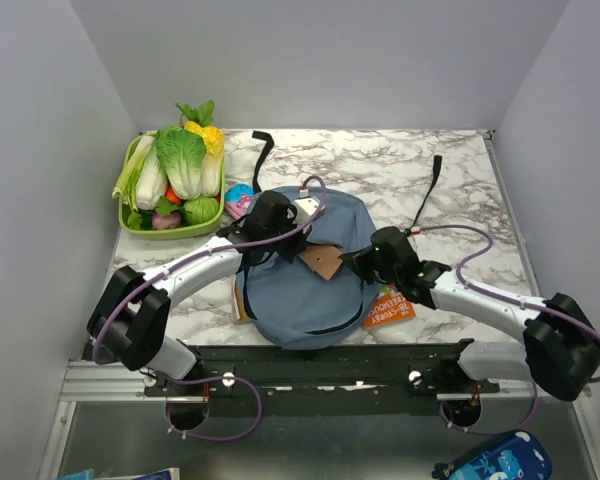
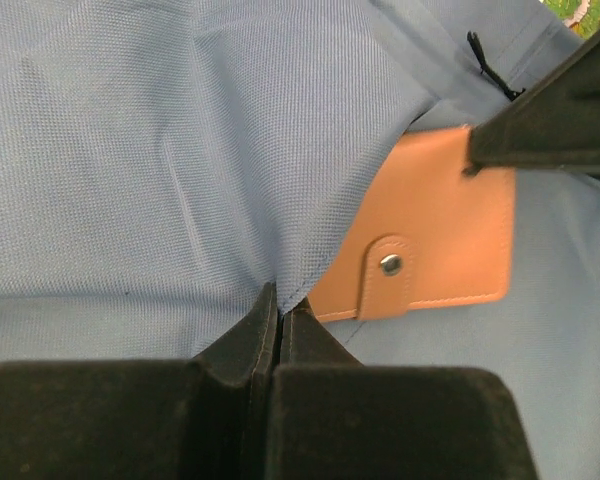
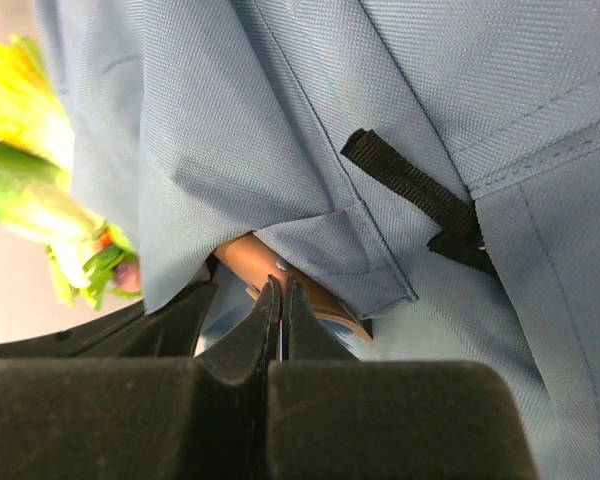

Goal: Pack the student bag
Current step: Place the personal item in the student bag.

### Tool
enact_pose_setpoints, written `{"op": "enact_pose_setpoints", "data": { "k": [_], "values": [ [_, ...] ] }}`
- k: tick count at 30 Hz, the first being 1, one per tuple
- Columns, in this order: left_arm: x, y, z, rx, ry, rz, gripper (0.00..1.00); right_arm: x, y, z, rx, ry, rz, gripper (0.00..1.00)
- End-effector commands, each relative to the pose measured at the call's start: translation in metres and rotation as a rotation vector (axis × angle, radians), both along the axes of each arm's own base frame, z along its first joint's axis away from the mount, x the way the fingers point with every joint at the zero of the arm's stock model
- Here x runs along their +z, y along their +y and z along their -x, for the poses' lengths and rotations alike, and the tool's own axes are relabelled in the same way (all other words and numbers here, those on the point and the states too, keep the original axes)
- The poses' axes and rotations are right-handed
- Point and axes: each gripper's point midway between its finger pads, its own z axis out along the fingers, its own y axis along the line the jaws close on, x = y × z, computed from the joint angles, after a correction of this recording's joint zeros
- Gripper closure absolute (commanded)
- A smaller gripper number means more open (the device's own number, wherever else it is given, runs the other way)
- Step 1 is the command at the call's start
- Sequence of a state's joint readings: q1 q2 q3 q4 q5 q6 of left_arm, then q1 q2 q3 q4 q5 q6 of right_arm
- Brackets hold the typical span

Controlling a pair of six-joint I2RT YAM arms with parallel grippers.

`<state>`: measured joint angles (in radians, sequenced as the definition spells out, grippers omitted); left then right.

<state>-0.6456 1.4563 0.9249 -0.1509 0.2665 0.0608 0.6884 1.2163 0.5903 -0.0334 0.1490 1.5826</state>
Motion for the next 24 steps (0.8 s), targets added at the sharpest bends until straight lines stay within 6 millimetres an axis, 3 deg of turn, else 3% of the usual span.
{"op": "enact_pose_setpoints", "data": {
  "k": [1, 3, 9, 11, 12, 13, 15, 16, 19, 24],
  "values": [
    [0.003, -0.023, 0.006, -0.006, 0.097, 0.076, 1.00, -0.002, 0.013, -0.022, -0.153, -0.005, 0.045, 0.99],
    [0.005, -0.025, 0.007, -0.013, 0.106, 0.086, 1.00, -0.007, 0.031, -0.025, -0.135, 0.015, 0.057, 0.99],
    [-0.008, -0.017, 0.016, -0.038, 0.107, 0.058, 1.00, 0.012, 0.054, -0.036, -0.141, -0.027, 0.046, 0.99],
    [-0.014, -0.014, 0.017, -0.035, 0.108, 0.047, 1.00, 0.011, 0.050, -0.032, -0.117, -0.057, 0.052, 0.83],
    [-0.019, -0.010, 0.017, -0.045, 0.093, 0.027, 1.00, 0.022, 0.056, -0.034, -0.098, -0.109, 0.015, 0.71],
    [-0.021, -0.007, 0.015, -0.037, 0.082, 0.019, 1.00, 0.018, 0.054, -0.027, -0.035, -0.140, 0.049, 0.52],
    [-0.023, -0.003, 0.011, -0.027, 0.061, 0.011, 1.00, 0.018, 0.054, -0.021, 0.015, -0.147, 0.074, 0.40],
    [-0.023, 0.001, 0.006, -0.011, 0.046, -0.001, 1.00, 0.015, 0.055, -0.014, 0.084, -0.160, 0.123, 0.29],
    [-0.020, 0.008, -0.010, 0.035, 0.011, -0.014, 1.00, 0.000, 0.049, 0.000, 0.193, -0.124, 0.239, 0.20],
    [-0.011, 0.020, -0.032, 0.083, -0.078, -0.059, 1.00, -0.026, 0.042, 0.026, 0.300, -0.073, 0.282, 0.19]
  ]
}}
